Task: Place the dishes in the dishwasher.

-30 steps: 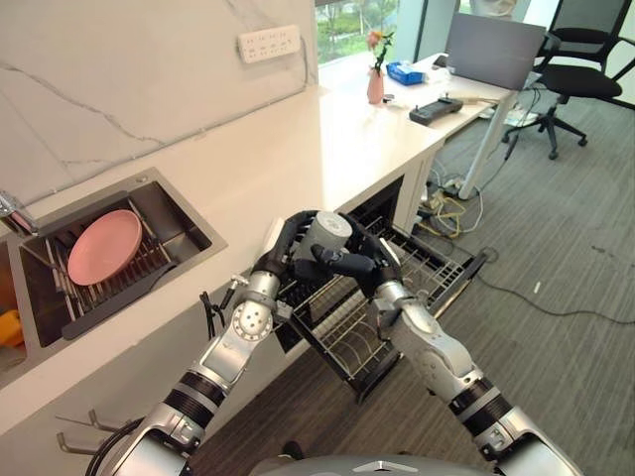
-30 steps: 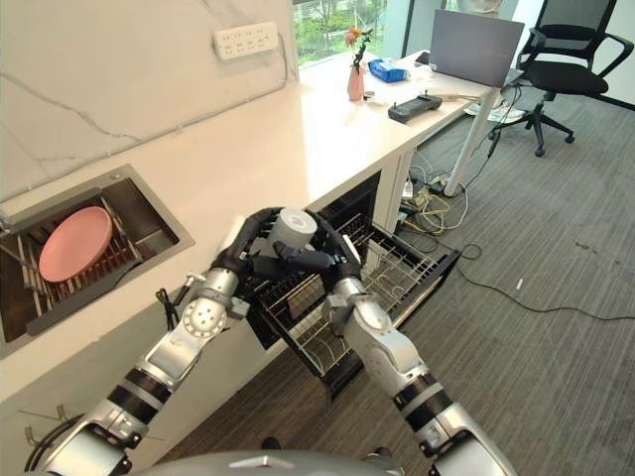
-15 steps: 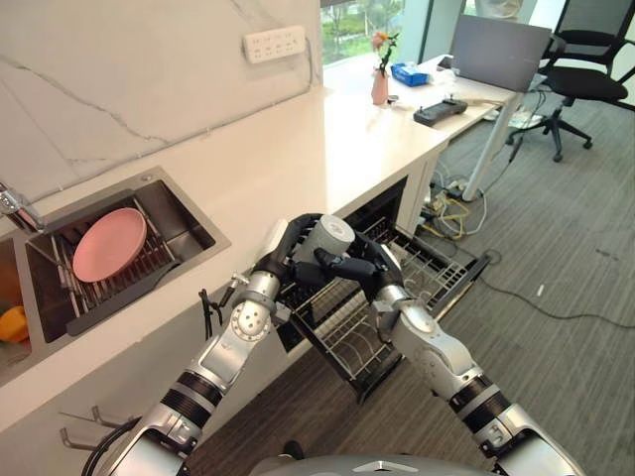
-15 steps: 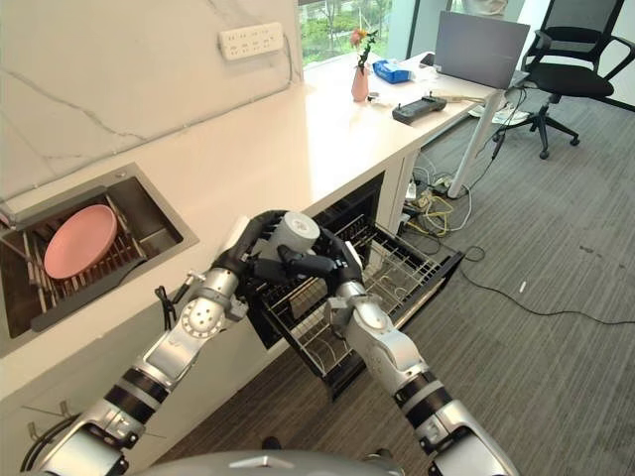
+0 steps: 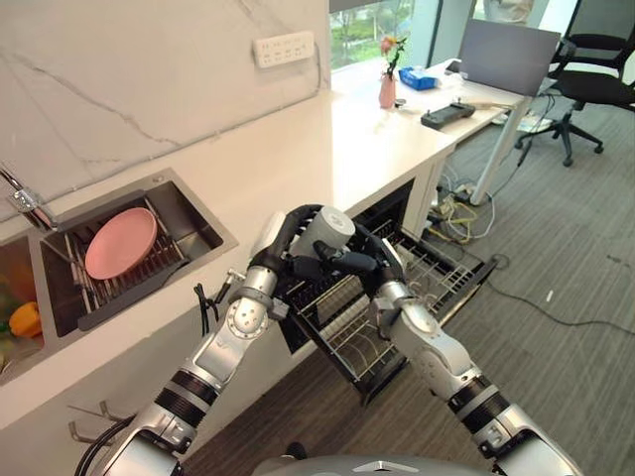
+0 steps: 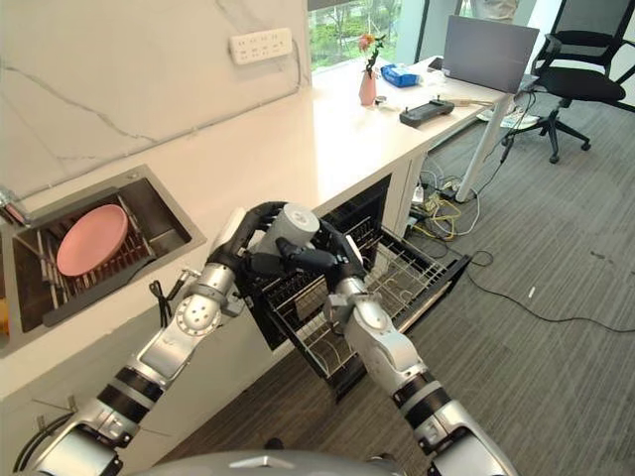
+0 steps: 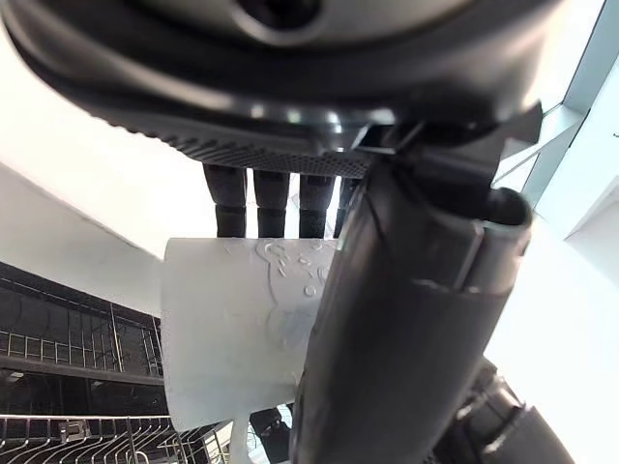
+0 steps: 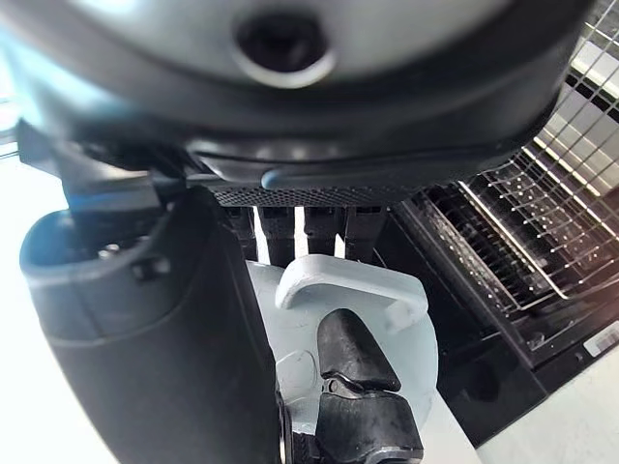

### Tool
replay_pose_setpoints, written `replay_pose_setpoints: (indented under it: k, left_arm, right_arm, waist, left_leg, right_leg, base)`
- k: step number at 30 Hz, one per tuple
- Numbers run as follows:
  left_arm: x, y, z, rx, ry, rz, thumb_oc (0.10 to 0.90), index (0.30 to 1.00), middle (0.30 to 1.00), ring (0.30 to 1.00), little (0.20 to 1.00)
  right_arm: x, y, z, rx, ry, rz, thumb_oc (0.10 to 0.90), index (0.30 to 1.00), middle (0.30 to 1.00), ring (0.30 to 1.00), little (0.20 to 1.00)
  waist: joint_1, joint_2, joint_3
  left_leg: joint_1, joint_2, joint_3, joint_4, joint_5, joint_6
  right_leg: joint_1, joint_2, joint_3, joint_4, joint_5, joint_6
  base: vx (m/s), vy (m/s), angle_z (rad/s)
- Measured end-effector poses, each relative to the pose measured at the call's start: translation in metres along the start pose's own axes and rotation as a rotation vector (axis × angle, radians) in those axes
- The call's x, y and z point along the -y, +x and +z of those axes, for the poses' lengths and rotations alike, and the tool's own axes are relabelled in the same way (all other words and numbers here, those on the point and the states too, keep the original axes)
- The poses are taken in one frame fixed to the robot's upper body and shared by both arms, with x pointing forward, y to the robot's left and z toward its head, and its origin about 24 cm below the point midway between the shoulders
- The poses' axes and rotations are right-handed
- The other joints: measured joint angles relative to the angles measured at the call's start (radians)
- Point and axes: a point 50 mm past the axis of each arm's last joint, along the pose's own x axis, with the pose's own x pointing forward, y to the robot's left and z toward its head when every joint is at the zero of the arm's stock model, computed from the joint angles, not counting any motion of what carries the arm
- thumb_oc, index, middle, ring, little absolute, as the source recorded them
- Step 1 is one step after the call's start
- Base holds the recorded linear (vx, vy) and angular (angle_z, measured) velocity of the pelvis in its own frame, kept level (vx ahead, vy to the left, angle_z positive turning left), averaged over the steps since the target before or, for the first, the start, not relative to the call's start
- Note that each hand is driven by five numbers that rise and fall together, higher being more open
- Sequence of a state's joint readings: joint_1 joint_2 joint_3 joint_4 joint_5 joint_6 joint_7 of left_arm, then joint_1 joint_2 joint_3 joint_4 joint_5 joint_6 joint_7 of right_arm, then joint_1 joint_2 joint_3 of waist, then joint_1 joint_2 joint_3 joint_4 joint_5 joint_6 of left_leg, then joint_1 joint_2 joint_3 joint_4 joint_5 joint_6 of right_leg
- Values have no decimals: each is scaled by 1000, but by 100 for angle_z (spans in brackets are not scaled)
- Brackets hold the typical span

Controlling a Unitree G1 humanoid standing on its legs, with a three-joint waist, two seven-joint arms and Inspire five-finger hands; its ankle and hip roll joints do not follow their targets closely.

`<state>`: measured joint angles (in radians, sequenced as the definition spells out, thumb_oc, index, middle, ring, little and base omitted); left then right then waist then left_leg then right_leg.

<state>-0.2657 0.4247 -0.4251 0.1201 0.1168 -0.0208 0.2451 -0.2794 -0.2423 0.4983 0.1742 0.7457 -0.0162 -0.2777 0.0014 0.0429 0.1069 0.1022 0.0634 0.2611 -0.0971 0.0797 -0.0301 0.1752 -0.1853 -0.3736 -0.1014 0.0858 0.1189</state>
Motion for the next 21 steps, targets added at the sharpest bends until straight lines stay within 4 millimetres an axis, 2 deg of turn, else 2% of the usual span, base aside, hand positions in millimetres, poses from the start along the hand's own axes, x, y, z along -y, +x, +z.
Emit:
replay_pose_setpoints:
  k: [3,7,10,12,14,15,16,18,19,20,21]
  left_arm:
    - [-2,4,10,43,-44,11,800,900,900,900,900]
    - [-9,7,33,164,-29,29,800,900,900,900,900]
    - [-15,5,45,241,19,38,800,900,900,900,900]
    - [-15,2,44,247,48,28,800,900,900,900,900]
    - [-14,-9,35,226,63,2,800,900,900,900,900]
    - [-12,-18,23,177,60,-18,800,900,900,900,900]
    - [-10,-25,16,146,45,-25,800,900,900,900,900]
    - [0,-47,-6,29,-80,-68,800,900,900,900,900]
    - [11,-64,-24,-87,-239,-127,800,900,900,900,900]
    - [18,-75,-34,-162,-318,-156,800,900,900,900,900]
    - [31,-96,-54,-300,-454,-209,800,900,900,900,900]
  right_arm:
    - [0,0,13,52,17,-22,400,300,300,300,300]
    - [0,-4,54,282,50,-109,400,300,300,300,300]
    - [9,-8,72,389,75,-178,400,300,300,300,300]
    - [22,-12,84,470,119,-274,400,300,300,300,300]
    - [40,-18,98,548,113,-373,400,300,300,300,300]
    - [57,-24,109,610,117,-468,400,300,300,300,300]
    - [63,-28,113,634,105,-503,400,300,300,300,300]
    - [83,-40,118,675,63,-584,400,300,300,300,300]
    - [95,-47,115,664,32,-614,400,300,300,300,300]
    - [100,-51,112,646,11,-623,400,300,300,300,300]
    - [109,-58,103,599,-27,-630,400,300,300,300,300]
  waist:
    - [-2,13,-4]
    - [-3,30,-5]
    - [-8,38,-7]
    - [-5,42,-9]
    - [-7,48,-10]
    - [-6,53,-12]
    - [-7,54,-13]
    - [-8,56,-15]
    - [-10,57,-16]
    - [-10,58,-16]
    - [-11,58,-16]
  left_leg:
    - [-1,0,-2,0,0,0]
    - [0,-1,-3,0,1,1]
    - [0,-1,-4,0,0,1]
    - [-1,-1,-4,-1,0,1]
    - [-1,-2,-4,-1,0,0]
    - [-2,-2,-5,-1,0,0]
    - [-2,-2,-5,-1,0,0]
    - [-3,-2,-6,-1,-2,-2]
    - [-4,-2,-6,0,-2,-2]
    - [-5,-2,-6,-1,-2,-2]
    - [-7,-1,-7,-1,-3,-2]
  right_leg:
    - [1,0,-1,0,0,0]
    - [2,0,-3,0,0,0]
    - [2,1,-3,0,0,1]
    - [2,1,-3,0,0,1]
    - [1,-2,-4,0,-1,2]
    - [1,0,-4,0,-2,3]
    - [1,2,-4,0,-3,4]
    - [0,2,-5,0,-5,6]
    - [-1,3,-5,0,-6,6]
    - [-2,3,-6,1,-7,6]
    - [-3,4,-7,0,-9,7]
  base:
    - [0,0,0]
    - [0,0,0]
    - [0,0,0]
    - [0,0,0]
    - [0,0,0]
    - [0,0,0]
    - [0,0,0]
    - [-15,-7,0]
    - [0,0,0]
    - [-32,-22,2]
    - [-18,-30,2]
